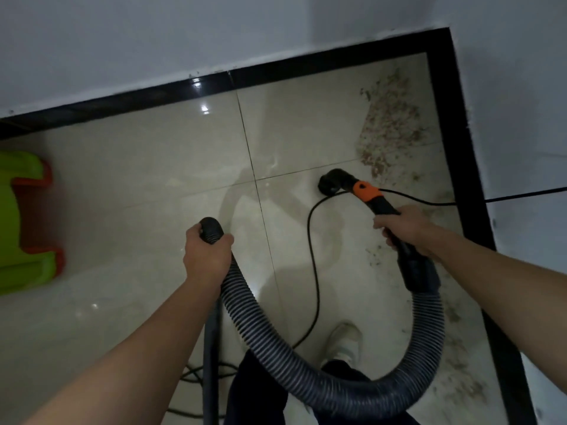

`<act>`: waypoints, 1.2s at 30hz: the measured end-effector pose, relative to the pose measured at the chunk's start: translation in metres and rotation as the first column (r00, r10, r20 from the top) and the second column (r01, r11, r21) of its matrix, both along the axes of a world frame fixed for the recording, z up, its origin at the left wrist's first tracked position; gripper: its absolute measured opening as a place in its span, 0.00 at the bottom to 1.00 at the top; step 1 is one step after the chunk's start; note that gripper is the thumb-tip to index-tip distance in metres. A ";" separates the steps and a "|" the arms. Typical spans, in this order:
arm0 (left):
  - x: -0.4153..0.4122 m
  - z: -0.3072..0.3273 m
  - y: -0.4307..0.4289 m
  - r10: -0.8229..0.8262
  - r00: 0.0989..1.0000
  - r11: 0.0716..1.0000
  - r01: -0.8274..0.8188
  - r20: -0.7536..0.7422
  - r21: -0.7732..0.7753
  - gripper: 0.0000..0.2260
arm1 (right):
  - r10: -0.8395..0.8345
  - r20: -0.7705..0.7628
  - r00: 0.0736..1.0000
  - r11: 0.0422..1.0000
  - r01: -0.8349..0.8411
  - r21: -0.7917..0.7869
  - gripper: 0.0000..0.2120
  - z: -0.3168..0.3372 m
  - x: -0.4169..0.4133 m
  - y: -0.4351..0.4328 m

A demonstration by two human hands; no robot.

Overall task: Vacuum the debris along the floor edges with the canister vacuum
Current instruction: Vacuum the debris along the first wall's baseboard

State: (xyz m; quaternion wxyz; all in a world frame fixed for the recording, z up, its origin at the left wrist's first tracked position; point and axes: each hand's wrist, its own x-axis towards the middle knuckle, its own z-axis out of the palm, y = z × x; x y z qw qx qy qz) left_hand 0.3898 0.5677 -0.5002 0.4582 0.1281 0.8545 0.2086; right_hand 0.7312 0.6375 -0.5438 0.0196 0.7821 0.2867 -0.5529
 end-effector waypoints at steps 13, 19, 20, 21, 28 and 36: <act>0.051 0.128 -0.057 0.045 0.994 0.999 -0.043 0.104 -0.023 0.30 | 0.028 -0.225 0.974 0.953 0.042 0.301 0.08 0.187 0.041 0.035; 0.089 0.159 -0.063 -0.101 0.955 0.966 0.161 0.280 -0.201 0.30 | 0.361 0.033 0.932 0.812 -0.332 0.480 0.14 0.230 0.038 0.044; 0.092 0.162 -0.063 -0.160 0.943 0.943 0.234 0.292 -0.237 0.28 | 0.380 0.085 0.921 0.782 -0.369 0.503 0.16 0.235 0.038 0.047; 0.096 0.164 -0.062 -0.240 0.924 0.910 0.321 0.299 -0.262 0.24 | 0.385 0.137 0.913 0.753 -0.396 0.526 0.18 0.241 0.039 0.049; 0.113 0.178 0.008 -0.481 0.859 0.860 0.501 0.177 -0.098 0.10 | 0.419 0.391 0.820 0.579 -0.573 0.580 0.18 0.278 0.034 0.068; 0.115 0.232 0.200 -0.281 0.861 0.957 0.220 0.423 0.188 0.23 | 0.530 0.351 0.772 0.590 -0.633 0.501 0.13 0.279 -0.046 0.063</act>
